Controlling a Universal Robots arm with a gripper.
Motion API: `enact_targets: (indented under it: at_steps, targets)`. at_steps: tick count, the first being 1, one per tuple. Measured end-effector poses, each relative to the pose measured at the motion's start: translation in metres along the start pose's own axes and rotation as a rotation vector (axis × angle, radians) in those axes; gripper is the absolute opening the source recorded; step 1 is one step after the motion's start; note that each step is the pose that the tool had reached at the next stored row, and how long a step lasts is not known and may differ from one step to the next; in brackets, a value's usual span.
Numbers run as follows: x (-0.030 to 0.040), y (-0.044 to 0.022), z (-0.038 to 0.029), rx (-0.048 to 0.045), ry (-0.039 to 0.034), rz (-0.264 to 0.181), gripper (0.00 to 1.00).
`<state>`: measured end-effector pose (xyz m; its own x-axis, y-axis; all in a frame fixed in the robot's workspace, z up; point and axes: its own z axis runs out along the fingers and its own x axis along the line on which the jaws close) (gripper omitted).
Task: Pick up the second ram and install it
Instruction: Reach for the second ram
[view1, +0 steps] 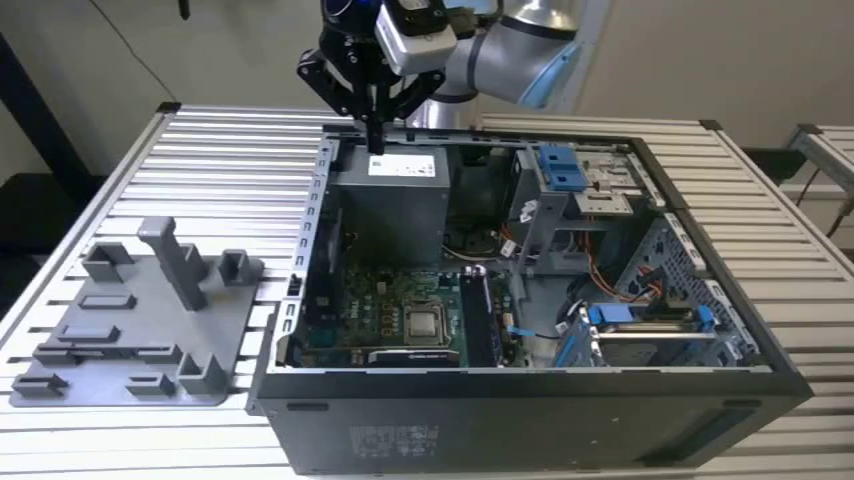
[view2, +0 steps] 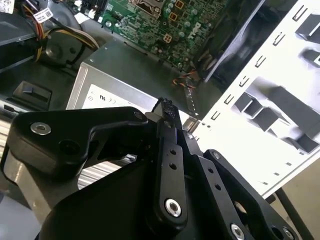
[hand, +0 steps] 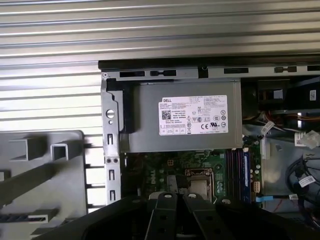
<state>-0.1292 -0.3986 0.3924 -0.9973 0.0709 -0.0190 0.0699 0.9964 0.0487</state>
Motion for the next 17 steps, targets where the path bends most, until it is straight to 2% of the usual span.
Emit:
enact_targets:
  at_steps: [17]
  targets:
    - [0.0199,-0.0014,-0.0003,-0.0001,0.0,-0.001,0.11]
